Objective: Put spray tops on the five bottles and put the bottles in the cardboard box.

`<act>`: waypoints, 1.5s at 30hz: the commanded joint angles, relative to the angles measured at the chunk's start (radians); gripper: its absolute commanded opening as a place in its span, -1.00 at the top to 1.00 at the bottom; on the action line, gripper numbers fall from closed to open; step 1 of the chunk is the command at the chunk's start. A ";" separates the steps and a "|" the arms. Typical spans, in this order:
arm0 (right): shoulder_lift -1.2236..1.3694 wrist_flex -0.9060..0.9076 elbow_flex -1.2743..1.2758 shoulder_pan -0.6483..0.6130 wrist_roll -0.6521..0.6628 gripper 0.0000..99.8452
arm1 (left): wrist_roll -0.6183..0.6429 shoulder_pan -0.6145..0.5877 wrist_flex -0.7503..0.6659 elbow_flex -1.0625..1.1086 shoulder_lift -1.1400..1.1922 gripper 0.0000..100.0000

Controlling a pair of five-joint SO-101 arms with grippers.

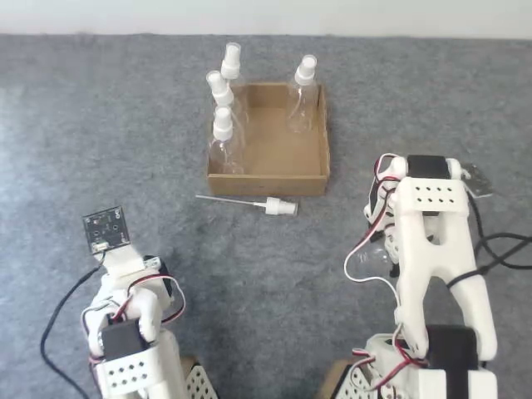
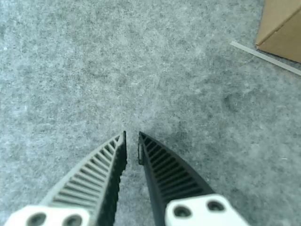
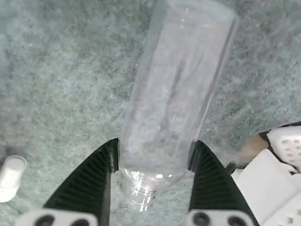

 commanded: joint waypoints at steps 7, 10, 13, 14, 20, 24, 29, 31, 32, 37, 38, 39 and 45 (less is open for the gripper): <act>-0.048 -0.002 -0.005 0.004 -0.135 0.85 | -0.002 -0.005 0.005 -0.010 -0.017 0.93; -0.048 -0.005 -0.005 0.004 -0.155 0.85 | -0.002 -0.005 0.005 -0.010 -0.017 0.93; -0.047 -0.050 -0.002 0.004 -0.155 0.85 | -0.002 -0.005 0.005 -0.010 -0.017 0.93; -0.047 -0.071 0.012 0.004 -0.155 0.85 | -0.002 -0.005 0.005 -0.010 -0.017 0.93; -0.048 -0.254 0.144 0.002 -0.155 0.84 | -0.002 -0.005 0.005 -0.010 -0.017 0.93; -0.048 -0.312 0.195 0.004 -0.180 0.79 | -0.002 -0.005 0.005 -0.010 -0.017 0.93; -0.048 -0.317 0.199 0.002 -0.198 0.72 | -0.002 -0.005 0.005 -0.010 -0.017 0.93; -0.048 -0.317 0.199 0.002 -0.199 0.72 | -0.002 -0.005 0.005 -0.010 -0.017 0.93; -0.048 -0.317 0.199 0.002 -0.201 0.71 | -0.002 -0.005 0.005 -0.010 -0.017 0.93; -0.048 -0.317 0.199 0.002 -0.204 0.71 | -0.002 -0.005 0.005 -0.010 -0.017 0.93; -0.048 -0.317 0.199 0.002 -0.204 0.71 | -0.002 -0.005 0.005 -0.010 -0.017 0.93; -0.048 -0.317 0.198 0.002 -0.204 0.71 | -0.002 -0.005 0.005 -0.010 -0.017 0.93; -0.048 -0.315 0.196 0.002 -0.206 0.71 | -0.002 -0.005 0.005 -0.010 -0.017 0.93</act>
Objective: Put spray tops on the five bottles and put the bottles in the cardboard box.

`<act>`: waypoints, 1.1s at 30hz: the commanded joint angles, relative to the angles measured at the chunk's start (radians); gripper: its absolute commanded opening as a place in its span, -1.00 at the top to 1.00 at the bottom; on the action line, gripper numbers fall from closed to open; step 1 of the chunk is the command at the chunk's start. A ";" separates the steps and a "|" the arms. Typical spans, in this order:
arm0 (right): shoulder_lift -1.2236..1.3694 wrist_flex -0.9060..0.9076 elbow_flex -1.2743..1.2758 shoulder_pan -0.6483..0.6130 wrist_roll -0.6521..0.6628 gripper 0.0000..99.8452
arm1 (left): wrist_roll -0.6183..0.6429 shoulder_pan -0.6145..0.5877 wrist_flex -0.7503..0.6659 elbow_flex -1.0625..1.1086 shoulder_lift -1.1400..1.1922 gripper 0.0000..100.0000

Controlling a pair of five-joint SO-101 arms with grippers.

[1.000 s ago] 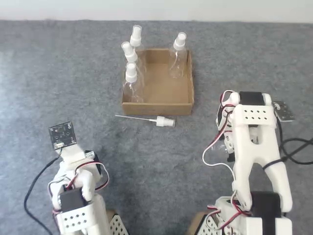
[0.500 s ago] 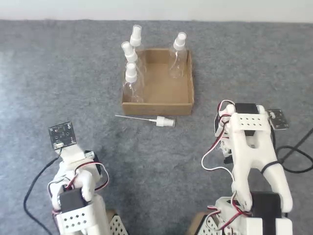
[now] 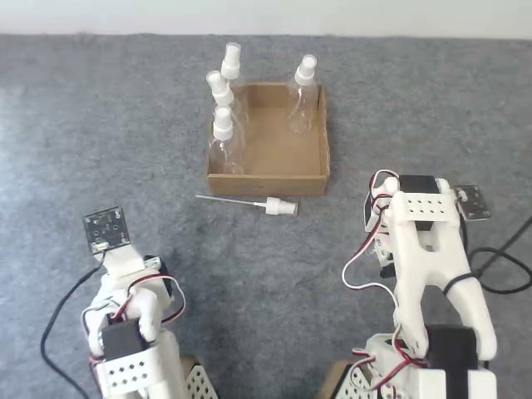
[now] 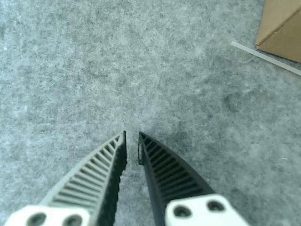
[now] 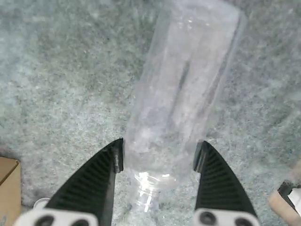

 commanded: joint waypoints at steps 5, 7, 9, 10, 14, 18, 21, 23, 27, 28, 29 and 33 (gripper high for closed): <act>-0.048 -0.010 -0.012 0.004 -0.044 0.71 | -0.002 -0.005 0.005 -0.010 -0.017 0.93; -0.048 -0.010 -0.012 0.004 -0.074 0.71 | -0.002 -0.005 0.005 -0.010 -0.017 0.93; -0.048 -0.010 -0.014 0.004 -0.083 0.71 | -0.002 -0.005 0.005 -0.010 -0.017 0.93; -0.048 -0.010 -0.014 0.004 -0.084 0.71 | -0.002 -0.005 0.005 -0.010 -0.017 0.93; -0.048 -0.010 -0.014 0.004 -0.084 0.71 | -0.002 -0.005 0.005 -0.010 -0.017 0.93; -0.048 -0.008 -0.011 0.004 -0.084 0.64 | -0.002 -0.005 0.005 -0.010 -0.017 0.93; -0.048 -0.007 -0.011 0.004 -0.084 0.58 | -0.002 -0.005 0.005 -0.010 -0.017 0.93; -0.048 -0.007 -0.011 0.004 -0.084 0.56 | -0.002 -0.005 0.005 -0.010 -0.017 0.93; -0.048 -0.002 -0.011 0.004 -0.086 0.51 | -0.002 -0.005 0.005 -0.010 -0.017 0.93; -0.048 -0.002 -0.011 0.004 -0.086 0.48 | -0.002 -0.005 0.005 -0.010 -0.017 0.93; -0.048 -0.004 -0.009 0.004 -0.084 0.46 | -0.002 -0.005 0.005 -0.010 -0.017 0.93; -0.048 -0.002 -0.009 -0.010 -0.084 0.42 | -0.002 -0.005 0.005 -0.010 -0.017 0.93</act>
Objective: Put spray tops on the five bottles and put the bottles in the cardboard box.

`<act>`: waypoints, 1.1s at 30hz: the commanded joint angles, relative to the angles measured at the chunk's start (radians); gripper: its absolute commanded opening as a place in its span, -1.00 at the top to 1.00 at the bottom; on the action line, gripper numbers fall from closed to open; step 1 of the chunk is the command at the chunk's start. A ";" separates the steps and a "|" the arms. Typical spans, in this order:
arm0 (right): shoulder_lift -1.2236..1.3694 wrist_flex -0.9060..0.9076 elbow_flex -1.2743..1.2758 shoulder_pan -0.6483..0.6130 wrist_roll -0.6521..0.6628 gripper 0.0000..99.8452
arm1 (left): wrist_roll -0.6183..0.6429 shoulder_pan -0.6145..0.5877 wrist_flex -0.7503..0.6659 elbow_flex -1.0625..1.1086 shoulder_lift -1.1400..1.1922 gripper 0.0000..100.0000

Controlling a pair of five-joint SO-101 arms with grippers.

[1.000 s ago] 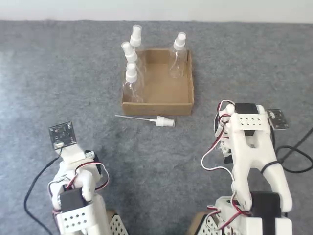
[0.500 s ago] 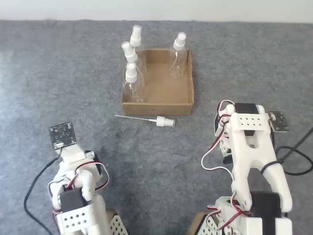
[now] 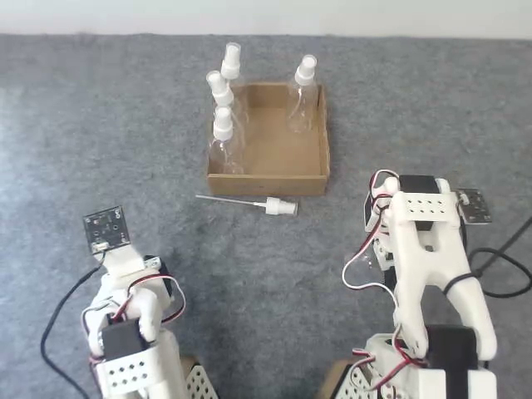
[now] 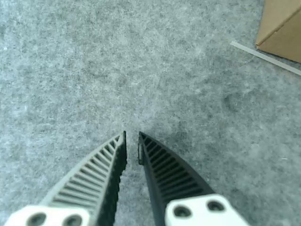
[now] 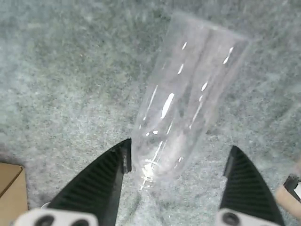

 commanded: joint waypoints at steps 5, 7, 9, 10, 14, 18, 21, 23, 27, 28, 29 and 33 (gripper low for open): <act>-0.051 -0.010 -0.018 -0.019 -0.031 0.42 | -0.002 -0.005 0.005 -0.010 -0.017 0.93; -0.051 0.002 -0.043 -0.019 -0.032 0.42 | -0.002 -0.005 0.005 -0.010 -0.017 0.93; -0.054 0.039 -0.074 -0.019 -0.049 0.42 | -0.002 -0.005 0.005 -0.010 -0.017 0.93; -0.054 0.064 -0.092 -0.021 -0.054 0.42 | -0.002 -0.005 0.005 -0.010 -0.017 0.93; -0.048 0.162 -0.173 -0.044 -0.057 0.43 | -0.002 -0.005 0.005 -0.010 -0.017 0.93; -0.050 0.214 -0.224 -0.074 -0.057 0.42 | -0.002 -0.005 0.005 -0.010 -0.017 0.93; -0.050 0.217 -0.233 -0.090 -0.057 0.43 | -0.002 -0.005 0.005 -0.010 -0.017 0.93; -0.050 0.217 -0.232 -0.102 -0.055 0.43 | -0.002 -0.005 0.005 -0.010 -0.017 0.93; -0.051 0.263 -0.236 -0.151 -0.049 0.43 | -0.002 -0.005 0.005 -0.010 -0.017 0.93; -0.053 0.274 -0.236 -0.165 -0.049 0.43 | -0.002 -0.005 0.005 -0.010 -0.017 0.93; -0.054 0.285 -0.236 -0.177 -0.049 0.43 | -0.002 -0.005 0.005 -0.010 -0.017 0.93; -0.051 0.302 -0.236 -0.205 0.005 0.43 | -0.002 -0.005 0.005 -0.010 -0.017 0.93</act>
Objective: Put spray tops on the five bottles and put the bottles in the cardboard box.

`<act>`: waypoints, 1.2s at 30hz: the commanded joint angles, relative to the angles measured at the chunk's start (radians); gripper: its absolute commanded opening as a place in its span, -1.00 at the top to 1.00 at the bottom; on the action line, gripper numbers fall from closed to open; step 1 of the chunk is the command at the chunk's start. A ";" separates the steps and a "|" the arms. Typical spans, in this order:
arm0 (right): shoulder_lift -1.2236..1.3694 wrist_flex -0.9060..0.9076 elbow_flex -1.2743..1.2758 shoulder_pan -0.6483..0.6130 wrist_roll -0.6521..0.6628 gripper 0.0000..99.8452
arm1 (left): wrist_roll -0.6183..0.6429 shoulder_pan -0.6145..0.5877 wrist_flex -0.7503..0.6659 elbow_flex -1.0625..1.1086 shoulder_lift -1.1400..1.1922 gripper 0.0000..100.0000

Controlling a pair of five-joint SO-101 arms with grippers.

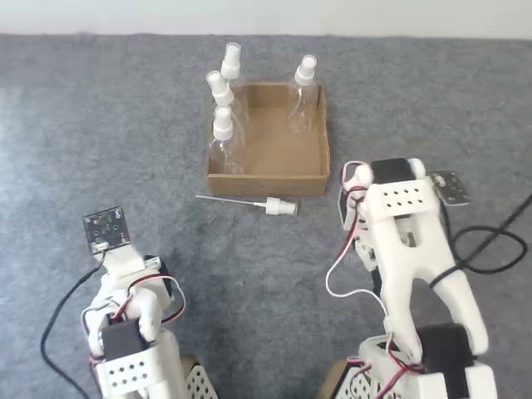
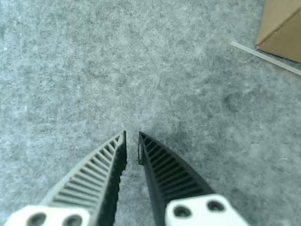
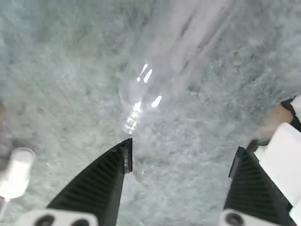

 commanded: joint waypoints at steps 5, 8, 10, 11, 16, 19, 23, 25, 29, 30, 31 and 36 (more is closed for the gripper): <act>-0.059 0.033 -0.058 -0.008 0.189 0.43 | 0.000 -0.005 0.005 -0.010 -0.017 0.93; -0.059 0.067 -0.058 -0.010 0.224 0.43 | 0.000 -0.005 0.005 -0.010 -0.017 0.93; -0.059 0.090 -0.058 -0.008 0.265 0.43 | 0.000 -0.005 0.005 -0.010 -0.017 0.93; -0.059 0.101 -0.058 -0.008 0.290 0.43 | 0.000 -0.005 0.005 -0.010 -0.017 0.93; -0.059 0.153 -0.058 -0.013 0.413 0.43 | 0.000 -0.005 0.005 -0.010 -0.017 0.93; -0.059 0.162 -0.058 -0.008 0.454 0.43 | 0.000 -0.005 0.005 -0.010 -0.017 0.93; -0.059 0.166 -0.058 -0.008 0.519 0.43 | 0.000 -0.005 0.005 -0.010 -0.017 0.93; -0.059 0.166 -0.058 -0.013 0.548 0.43 | 0.000 -0.005 0.005 -0.010 -0.017 0.93; -0.059 0.166 -0.055 -0.010 0.652 0.43 | 0.000 -0.005 0.005 -0.010 -0.017 0.93; -0.059 0.166 -0.055 -0.008 0.687 0.43 | 0.000 -0.005 0.005 -0.010 -0.017 0.93; -0.059 0.166 -0.055 -0.008 0.723 0.43 | 0.000 -0.005 0.005 -0.010 -0.017 0.93; -0.059 0.168 -0.052 -0.008 0.864 0.43 | 0.000 -0.005 0.005 -0.010 -0.017 0.93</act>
